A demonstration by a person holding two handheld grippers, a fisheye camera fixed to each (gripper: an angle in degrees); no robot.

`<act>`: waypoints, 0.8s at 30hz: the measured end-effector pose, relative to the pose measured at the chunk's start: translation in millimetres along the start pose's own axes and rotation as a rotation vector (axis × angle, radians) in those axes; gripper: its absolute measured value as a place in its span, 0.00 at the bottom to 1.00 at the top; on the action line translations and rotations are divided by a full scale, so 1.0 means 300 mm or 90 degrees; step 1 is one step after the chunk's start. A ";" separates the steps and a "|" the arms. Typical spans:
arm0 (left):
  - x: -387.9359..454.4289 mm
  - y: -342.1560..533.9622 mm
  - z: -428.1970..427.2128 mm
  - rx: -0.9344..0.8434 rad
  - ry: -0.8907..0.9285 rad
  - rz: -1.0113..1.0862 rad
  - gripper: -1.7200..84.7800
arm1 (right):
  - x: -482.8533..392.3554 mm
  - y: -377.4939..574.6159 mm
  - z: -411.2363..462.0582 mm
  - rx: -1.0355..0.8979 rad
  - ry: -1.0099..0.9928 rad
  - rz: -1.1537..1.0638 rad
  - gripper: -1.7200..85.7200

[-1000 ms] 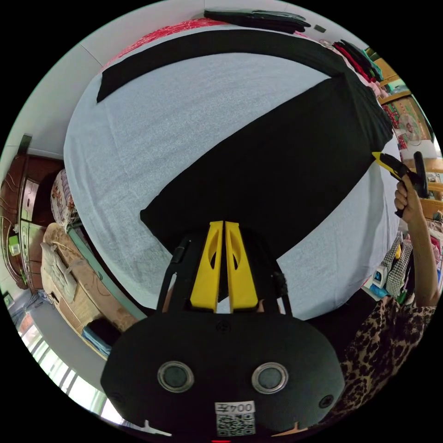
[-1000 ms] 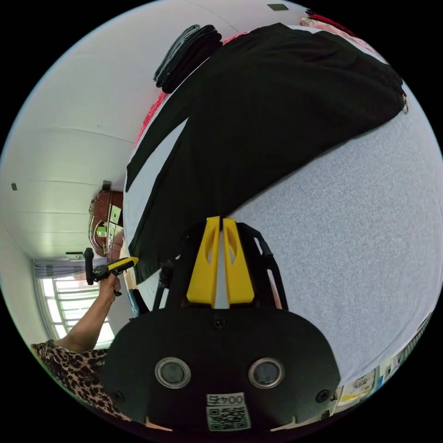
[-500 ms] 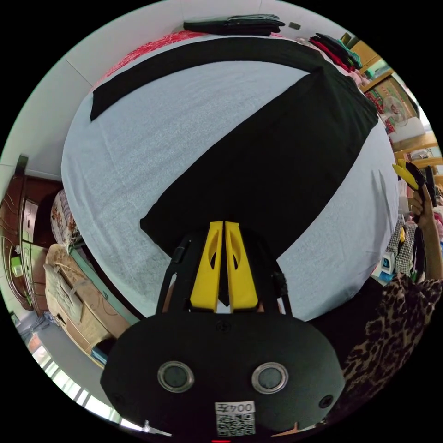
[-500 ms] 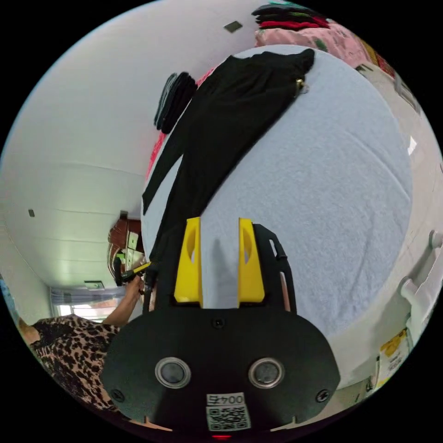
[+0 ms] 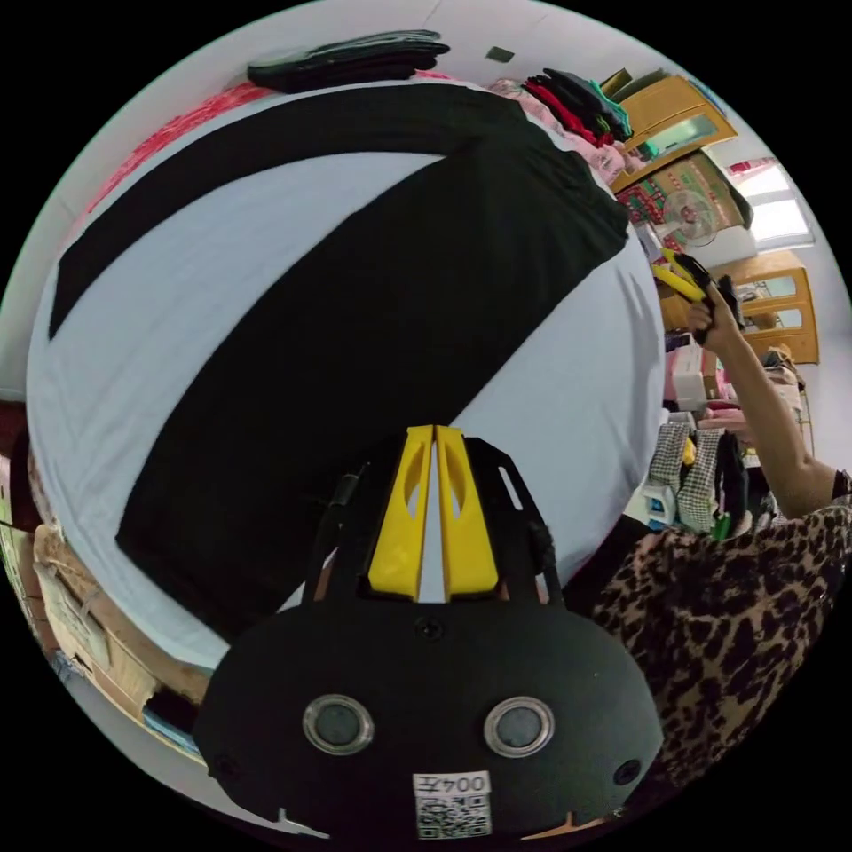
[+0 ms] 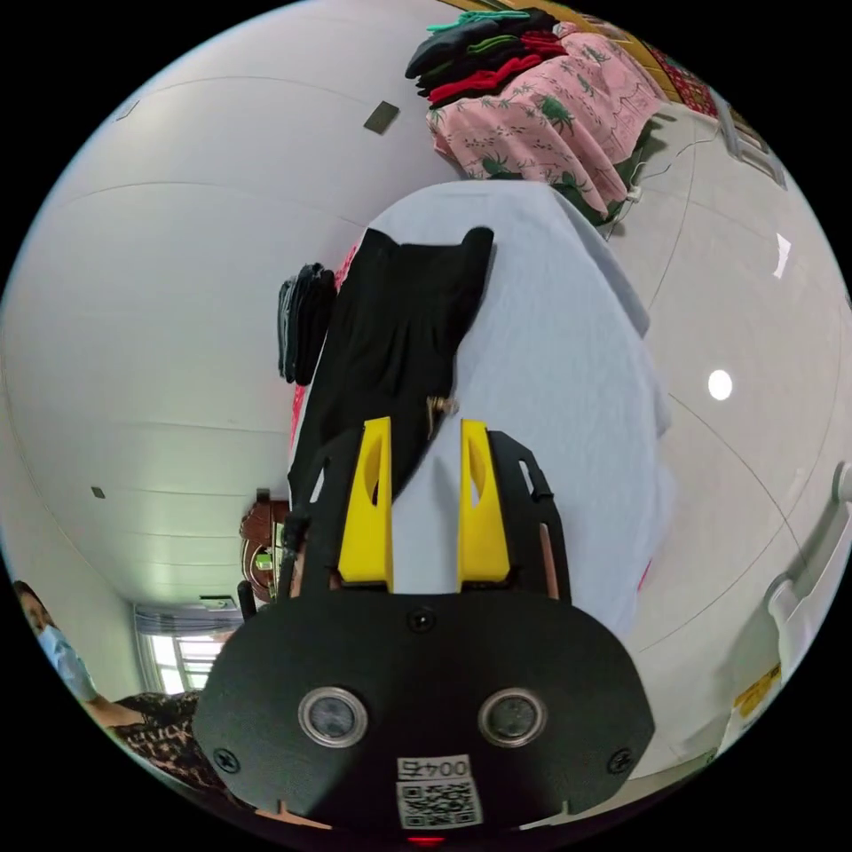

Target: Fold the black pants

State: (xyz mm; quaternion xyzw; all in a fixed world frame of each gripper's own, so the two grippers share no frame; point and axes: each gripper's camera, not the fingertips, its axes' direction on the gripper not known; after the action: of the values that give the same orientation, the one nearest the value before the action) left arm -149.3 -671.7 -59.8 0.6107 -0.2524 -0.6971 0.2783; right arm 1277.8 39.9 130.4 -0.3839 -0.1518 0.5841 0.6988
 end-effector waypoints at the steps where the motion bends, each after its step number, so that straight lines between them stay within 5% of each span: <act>1: 0.025 -0.038 0.025 0.009 0.014 0.002 0.03 | -0.002 -0.035 -0.007 -0.003 0.003 0.000 0.16; 5: 0.036 -0.139 0.103 -0.013 0.084 0.011 0.03 | -0.019 -0.223 -0.030 -0.025 -0.004 0.028 0.16; 12: -0.206 -0.168 0.238 0.026 0.420 -0.074 0.02 | -0.125 -0.378 0.022 -0.067 0.005 0.039 0.15; 24: -0.648 -0.095 0.485 -0.005 0.642 -0.129 0.02 | -0.328 -0.404 0.093 -0.071 0.161 0.000 0.07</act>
State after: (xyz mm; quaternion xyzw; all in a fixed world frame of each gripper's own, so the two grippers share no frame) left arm -276.5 -514.2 77.3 0.8911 -0.0239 -0.3404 0.2990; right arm 1317.4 -44.7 258.7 -0.4929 -0.0950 0.5216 0.6899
